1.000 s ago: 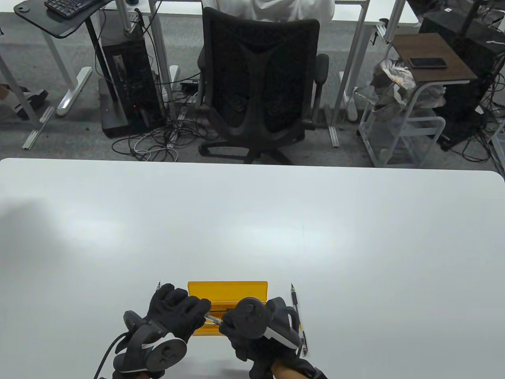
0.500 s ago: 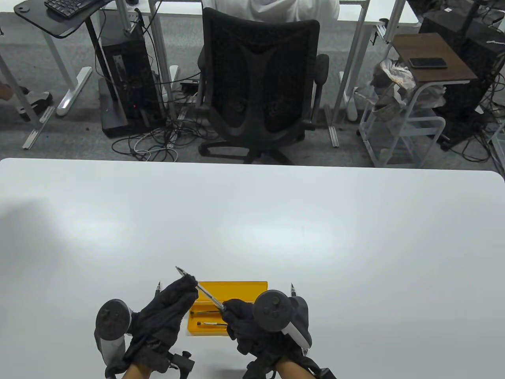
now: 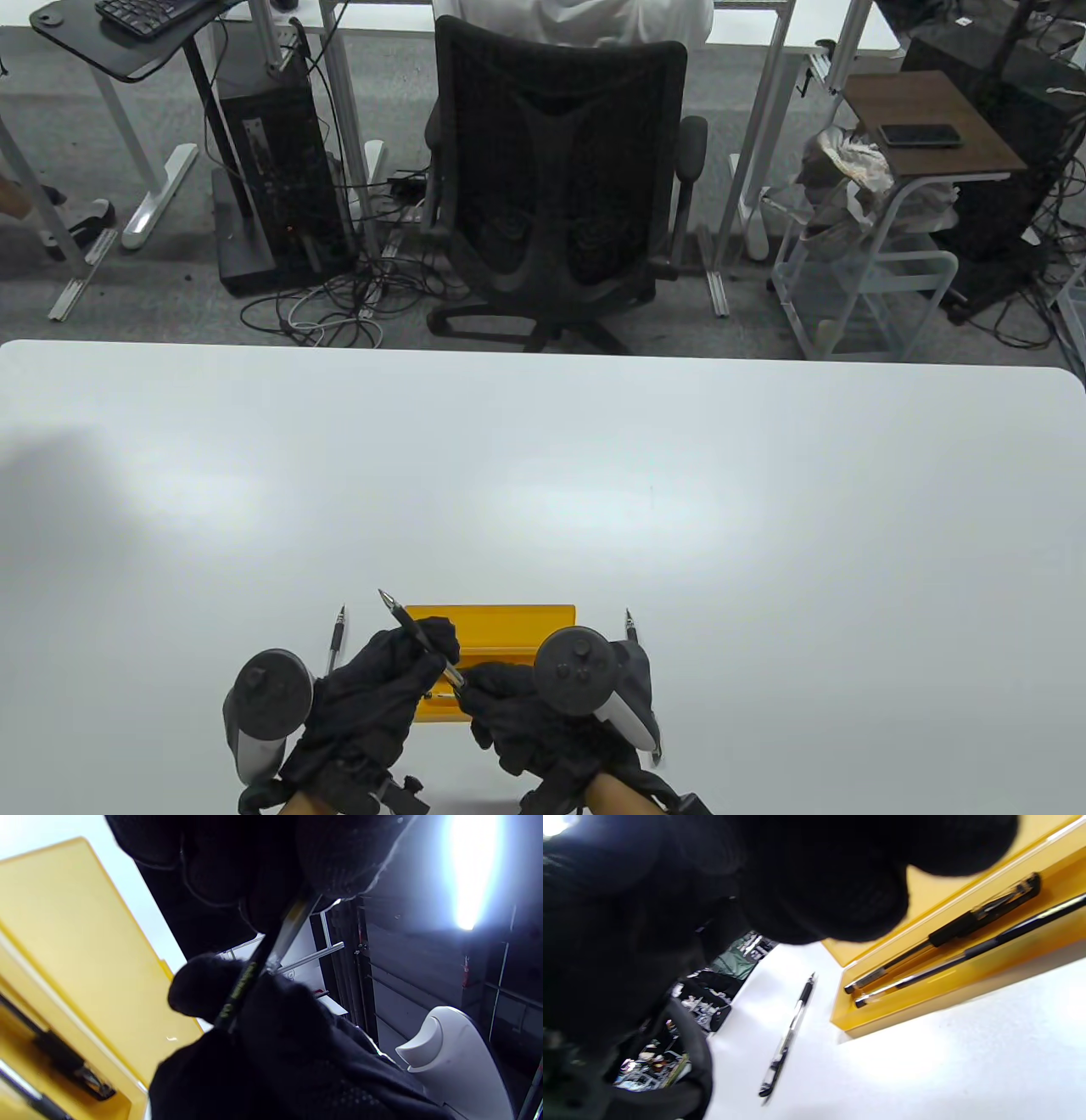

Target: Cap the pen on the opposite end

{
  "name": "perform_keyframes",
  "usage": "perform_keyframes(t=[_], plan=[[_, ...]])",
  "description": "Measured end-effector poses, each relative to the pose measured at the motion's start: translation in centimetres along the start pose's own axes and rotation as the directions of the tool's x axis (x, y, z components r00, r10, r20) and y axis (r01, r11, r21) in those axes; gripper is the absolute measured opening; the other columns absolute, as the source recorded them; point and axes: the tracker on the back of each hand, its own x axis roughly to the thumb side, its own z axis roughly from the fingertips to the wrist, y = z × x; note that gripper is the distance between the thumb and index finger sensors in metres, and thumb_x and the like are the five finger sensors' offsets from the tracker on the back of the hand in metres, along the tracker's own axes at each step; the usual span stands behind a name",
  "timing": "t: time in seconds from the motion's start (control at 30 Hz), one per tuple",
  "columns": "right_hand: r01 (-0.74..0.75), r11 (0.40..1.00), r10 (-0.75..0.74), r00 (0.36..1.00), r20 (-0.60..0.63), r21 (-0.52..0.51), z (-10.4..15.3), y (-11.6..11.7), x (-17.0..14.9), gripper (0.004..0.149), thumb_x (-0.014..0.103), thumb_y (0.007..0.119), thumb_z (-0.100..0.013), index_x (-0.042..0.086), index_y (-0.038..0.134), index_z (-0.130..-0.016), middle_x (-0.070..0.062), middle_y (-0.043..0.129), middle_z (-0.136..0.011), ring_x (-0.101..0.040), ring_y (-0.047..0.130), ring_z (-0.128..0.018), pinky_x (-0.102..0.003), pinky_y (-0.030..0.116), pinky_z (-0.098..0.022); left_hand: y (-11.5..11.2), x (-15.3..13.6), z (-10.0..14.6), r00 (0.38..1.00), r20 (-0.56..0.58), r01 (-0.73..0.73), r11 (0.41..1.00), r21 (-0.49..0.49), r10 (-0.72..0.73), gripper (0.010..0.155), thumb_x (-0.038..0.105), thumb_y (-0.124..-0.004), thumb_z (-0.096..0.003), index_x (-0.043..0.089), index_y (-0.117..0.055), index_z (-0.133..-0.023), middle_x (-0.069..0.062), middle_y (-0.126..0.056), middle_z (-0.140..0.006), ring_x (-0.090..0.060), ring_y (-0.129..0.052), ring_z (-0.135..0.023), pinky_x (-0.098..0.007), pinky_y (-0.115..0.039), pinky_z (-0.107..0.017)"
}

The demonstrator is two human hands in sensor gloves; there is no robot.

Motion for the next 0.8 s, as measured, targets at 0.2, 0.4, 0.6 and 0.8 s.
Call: perform_keyframes(t=[0.2, 0.4, 0.6, 0.8], plan=[[-0.139, 0.990, 0.142, 0.985, -0.095, 0.037, -0.3, -0.6, -1.1, 0.053, 0.037, 0.076, -0.043, 0.007, 0.085, -0.087, -0.007, 0.104, -0.051, -0.019, 0.102, -0.030, -0.036, 0.086, -0.024, 3.9, 0.4, 0.3, 0.955, -0.028, 0.294, 0.940, 0.171, -0.294, 0.049, 0.028, -0.080, -0.0509, 0.009, -0.077, -0.096, -0.019, -0.098, -0.081, -0.036, -0.090, -0.068, -0.059, -0.067, -0.061], [-0.129, 0.991, 0.130, 0.985, -0.113, 0.013, -0.5, -0.9, -1.4, 0.053, 0.037, 0.076, -0.044, 0.008, 0.085, -0.086, -0.008, 0.104, -0.051, -0.019, 0.102, -0.030, -0.037, 0.086, -0.024, 5.2, -0.4, -0.1, 0.755, -0.243, 0.638, 0.768, 0.055, -0.610, 0.052, 0.036, -0.086, -0.0497, 0.004, -0.081, -0.092, -0.016, -0.102, -0.062, -0.030, -0.093, -0.053, -0.056, -0.072, -0.054], [-0.122, 0.993, 0.120, 0.985, -0.127, -0.005, -0.4, -1.5, -1.7, 0.053, 0.038, 0.076, -0.044, 0.008, 0.085, -0.086, -0.008, 0.104, -0.051, -0.020, 0.102, -0.030, -0.037, 0.086, -0.024, 3.4, -1.8, -1.2, 0.610, -0.312, 0.733, 0.668, -0.129, -0.729, 0.053, 0.038, -0.090, -0.0492, 0.002, -0.084, -0.088, -0.014, -0.103, -0.054, -0.027, -0.094, -0.046, -0.055, -0.074, -0.052], [-0.141, 0.990, 0.134, 0.979, -0.151, -0.031, 0.0, -2.3, -2.2, 0.054, 0.039, 0.076, -0.043, 0.008, 0.085, -0.086, -0.008, 0.104, -0.051, -0.020, 0.102, -0.030, -0.037, 0.086, -0.024, 1.2, -3.1, -1.9, 0.515, -0.338, 0.766, 0.599, -0.232, -0.788, 0.054, 0.039, -0.090, -0.0488, 0.001, -0.085, -0.087, -0.013, -0.103, -0.051, -0.027, -0.094, -0.044, -0.055, -0.074, -0.051]])
